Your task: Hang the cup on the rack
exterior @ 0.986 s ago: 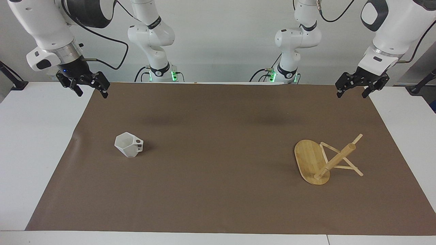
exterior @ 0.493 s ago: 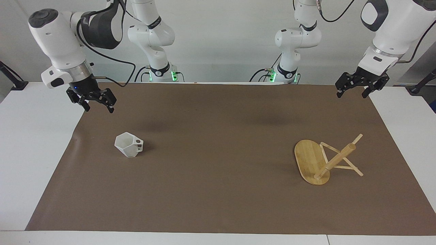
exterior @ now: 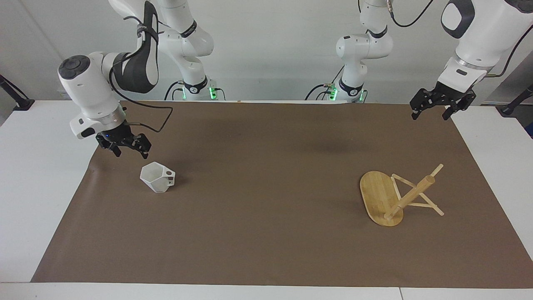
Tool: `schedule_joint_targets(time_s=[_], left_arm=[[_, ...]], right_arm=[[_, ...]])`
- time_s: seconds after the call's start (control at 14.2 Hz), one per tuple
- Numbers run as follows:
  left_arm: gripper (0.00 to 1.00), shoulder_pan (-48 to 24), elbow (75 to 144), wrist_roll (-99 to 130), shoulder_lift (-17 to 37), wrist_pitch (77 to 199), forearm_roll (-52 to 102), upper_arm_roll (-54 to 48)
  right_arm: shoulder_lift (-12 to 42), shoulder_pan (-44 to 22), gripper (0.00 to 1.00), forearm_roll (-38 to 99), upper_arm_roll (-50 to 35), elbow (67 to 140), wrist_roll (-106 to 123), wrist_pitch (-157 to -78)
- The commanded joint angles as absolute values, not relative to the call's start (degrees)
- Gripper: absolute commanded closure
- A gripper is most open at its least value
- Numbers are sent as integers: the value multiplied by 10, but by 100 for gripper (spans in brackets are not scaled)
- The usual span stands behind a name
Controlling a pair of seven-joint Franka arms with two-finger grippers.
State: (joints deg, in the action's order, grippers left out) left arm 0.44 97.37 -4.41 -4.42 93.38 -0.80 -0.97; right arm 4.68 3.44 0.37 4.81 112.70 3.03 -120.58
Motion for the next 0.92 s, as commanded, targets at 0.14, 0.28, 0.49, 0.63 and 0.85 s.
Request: schedule_joint_targets(time_s=[0.14, 0.28, 0.49, 0.63, 0.85], left_arm=[[0, 10, 985, -44, -57, 929, -3, -11], [0, 10, 985, -44, -57, 929, -3, -11], [0, 10, 985, -44, -56, 929, -3, -11], [0, 10, 985, -44, -57, 929, -3, -11], [0, 10, 985, -44, -56, 929, -3, -12]], right_arm=[[60, 42, 0, -2, 44, 1165, 60, -1269], [66, 42, 0, -2, 44, 1172, 57, -1288], [72, 41, 0, -2, 44, 1193, 58, -1319], [80, 41, 0, -2, 44, 1194, 56, -1330], [81, 41, 5, -2, 44, 1194, 55, -1331]])
